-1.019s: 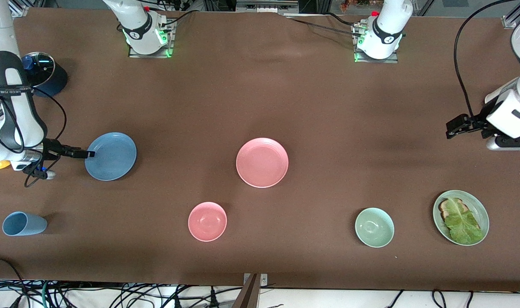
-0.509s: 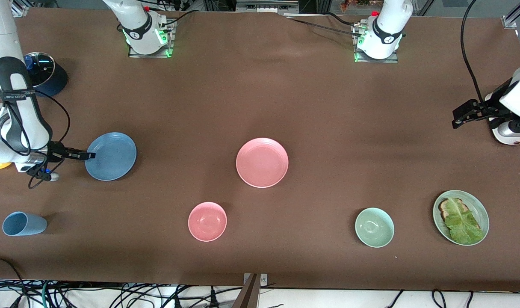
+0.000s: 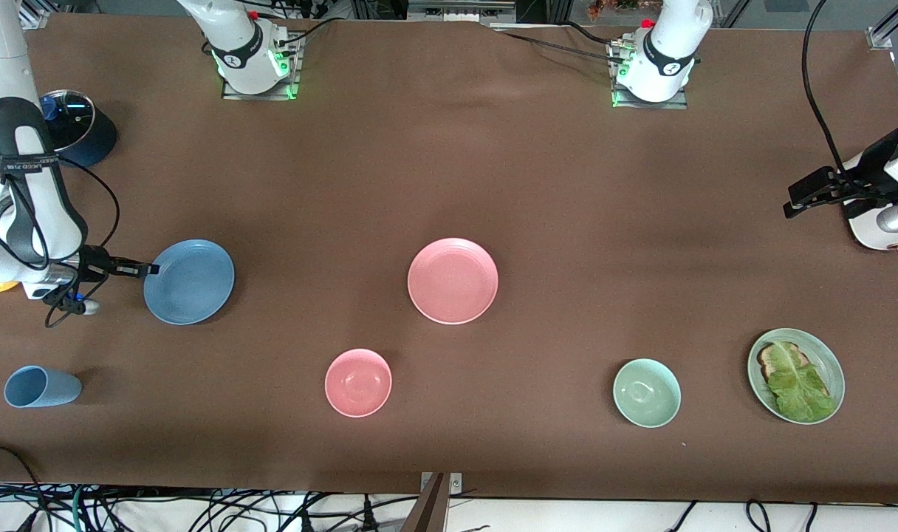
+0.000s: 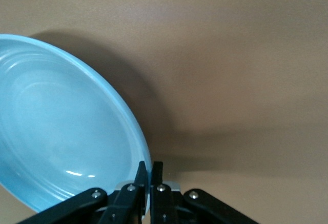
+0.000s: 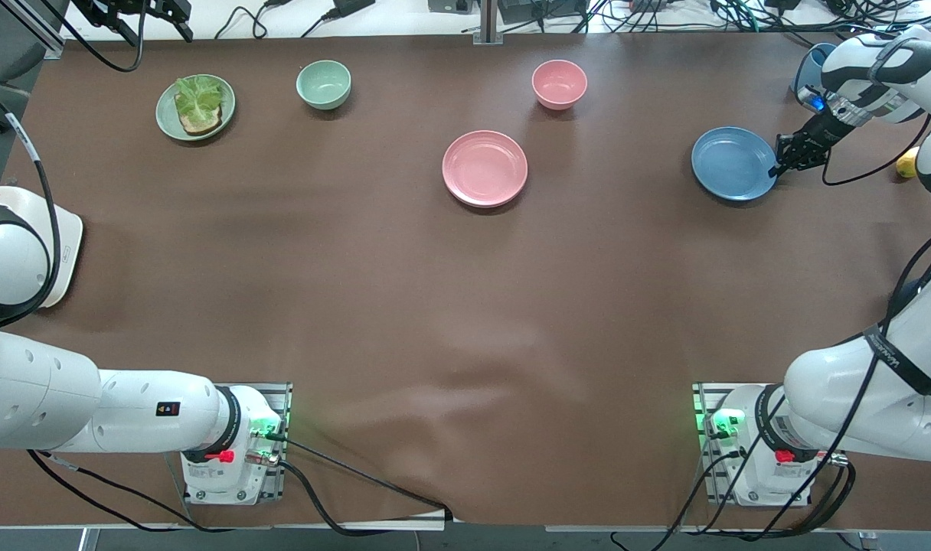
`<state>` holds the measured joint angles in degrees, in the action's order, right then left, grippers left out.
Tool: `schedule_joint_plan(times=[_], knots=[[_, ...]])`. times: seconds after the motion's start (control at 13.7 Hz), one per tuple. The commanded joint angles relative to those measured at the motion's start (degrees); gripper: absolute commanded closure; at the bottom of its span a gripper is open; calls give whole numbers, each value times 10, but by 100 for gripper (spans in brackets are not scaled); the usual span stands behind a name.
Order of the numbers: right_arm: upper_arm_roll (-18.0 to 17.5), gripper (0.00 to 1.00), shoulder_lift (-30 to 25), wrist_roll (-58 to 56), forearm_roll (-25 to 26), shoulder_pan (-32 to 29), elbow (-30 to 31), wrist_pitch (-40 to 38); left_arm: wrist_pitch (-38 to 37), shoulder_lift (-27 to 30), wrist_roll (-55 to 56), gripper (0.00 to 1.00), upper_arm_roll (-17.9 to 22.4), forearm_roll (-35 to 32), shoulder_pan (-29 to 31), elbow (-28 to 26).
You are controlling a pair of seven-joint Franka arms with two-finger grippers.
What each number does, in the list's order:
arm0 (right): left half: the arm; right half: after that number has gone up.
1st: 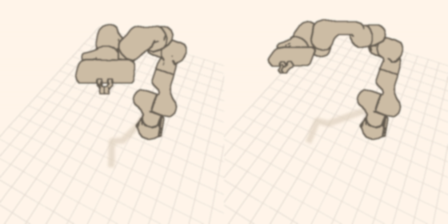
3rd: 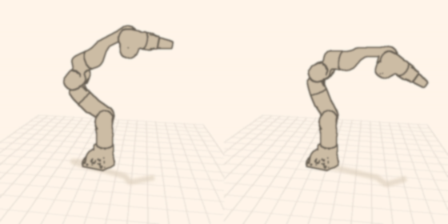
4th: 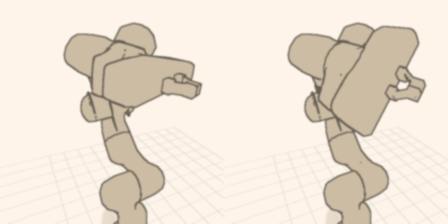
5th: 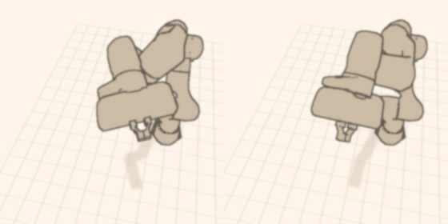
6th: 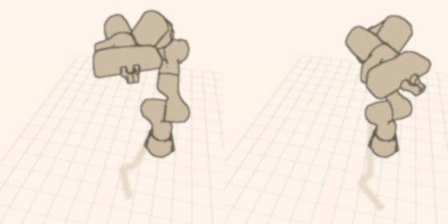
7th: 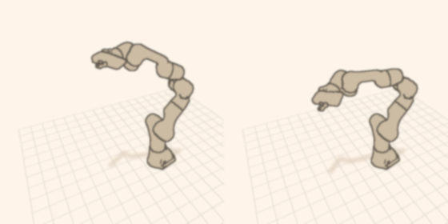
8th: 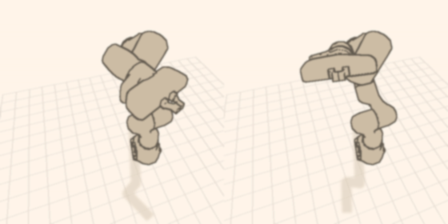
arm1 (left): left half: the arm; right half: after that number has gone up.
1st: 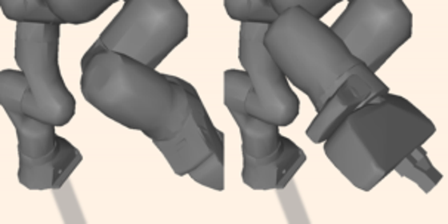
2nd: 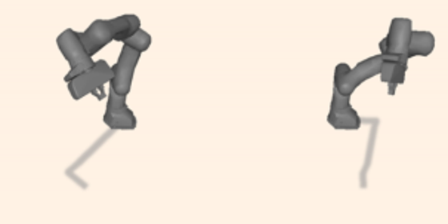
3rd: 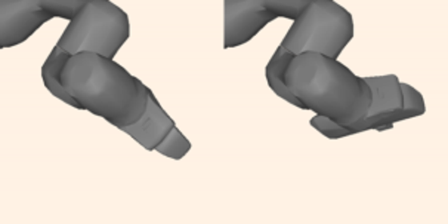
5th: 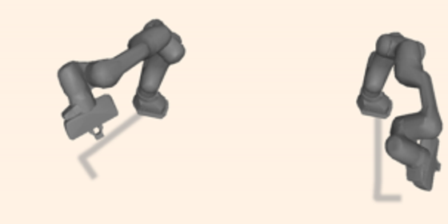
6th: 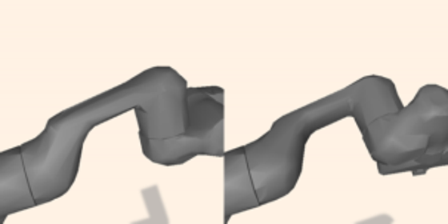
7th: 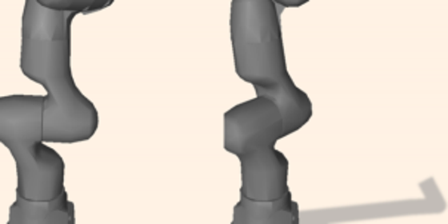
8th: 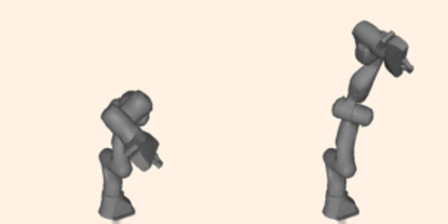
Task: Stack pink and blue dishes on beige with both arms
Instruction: 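Grip the blue plate's rim with the right gripper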
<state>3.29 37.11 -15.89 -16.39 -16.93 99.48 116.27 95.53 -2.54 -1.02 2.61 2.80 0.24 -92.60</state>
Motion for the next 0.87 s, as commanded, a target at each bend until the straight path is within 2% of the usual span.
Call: schedule_joint_plan(times=[0.0,0.15,0.36,0.66,0.8], knots=[[-9,100,3,-4,-10,-5,-41,-68,-17,17,-7,0,-7,7,7,13],[-17,100,-5,2,-22,-2,-58,-117,-25,25,-5,0,-8,8,6,11],[-58,100,-35,58,-27,0,-62,-155,-29,29,-4,0,-8,8,1,7],[-165,100,-80,245,-20,1,-62,-167,-50,45,-6,0,-8,12,-2,9],[-209,100,-85,291,-17,3,-63,-156,-50,45,-8,0,-8,9,-14,11]])
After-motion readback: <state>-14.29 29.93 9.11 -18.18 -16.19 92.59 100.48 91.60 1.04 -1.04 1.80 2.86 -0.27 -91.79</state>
